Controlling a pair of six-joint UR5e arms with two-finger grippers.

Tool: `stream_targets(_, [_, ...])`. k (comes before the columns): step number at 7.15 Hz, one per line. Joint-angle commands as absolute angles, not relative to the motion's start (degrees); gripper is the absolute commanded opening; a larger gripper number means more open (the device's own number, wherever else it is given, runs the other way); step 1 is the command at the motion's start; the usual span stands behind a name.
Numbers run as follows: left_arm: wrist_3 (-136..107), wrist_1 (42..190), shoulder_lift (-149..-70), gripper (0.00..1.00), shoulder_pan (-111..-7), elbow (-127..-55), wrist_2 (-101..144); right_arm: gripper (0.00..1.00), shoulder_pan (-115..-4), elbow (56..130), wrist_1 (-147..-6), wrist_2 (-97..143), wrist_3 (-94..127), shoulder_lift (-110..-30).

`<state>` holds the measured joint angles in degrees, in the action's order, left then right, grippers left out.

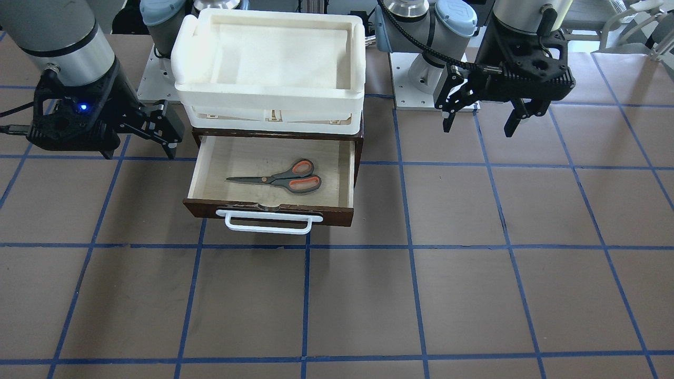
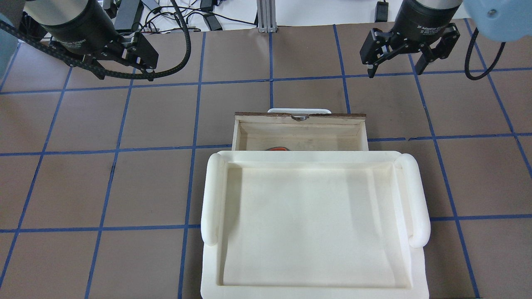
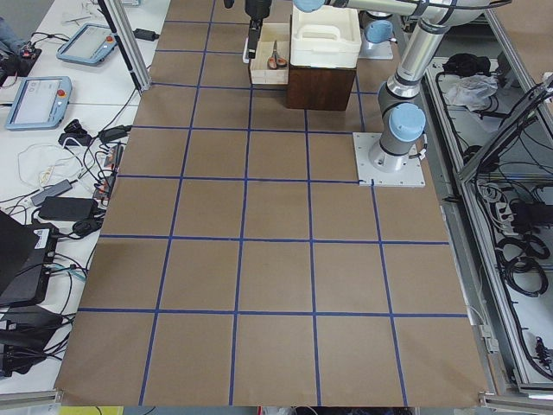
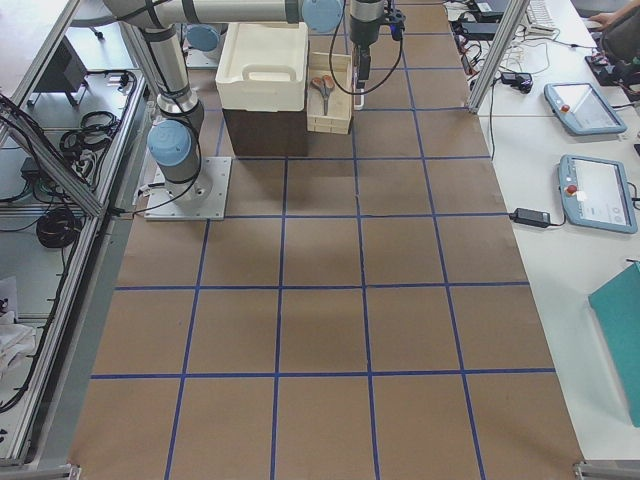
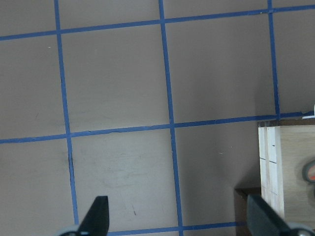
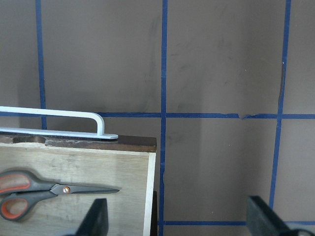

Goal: Place scissors in drawer with both arms

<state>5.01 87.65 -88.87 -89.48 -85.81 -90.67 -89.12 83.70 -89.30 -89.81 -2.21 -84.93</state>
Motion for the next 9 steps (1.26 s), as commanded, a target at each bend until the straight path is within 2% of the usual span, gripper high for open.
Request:
stream_targets(1, [5.1, 87.6, -88.9, 1.00, -89.4, -86.0, -90.4, 1.00, -89.1, 84.3, -89.4, -89.6, -2.3, -85.0])
stream_targets(9, [5.5, 87.7, -89.6, 1.00, -89.7, -86.0, -90.7, 1.00, -89.1, 84.4, -89.2, -90.3, -2.6, -85.1])
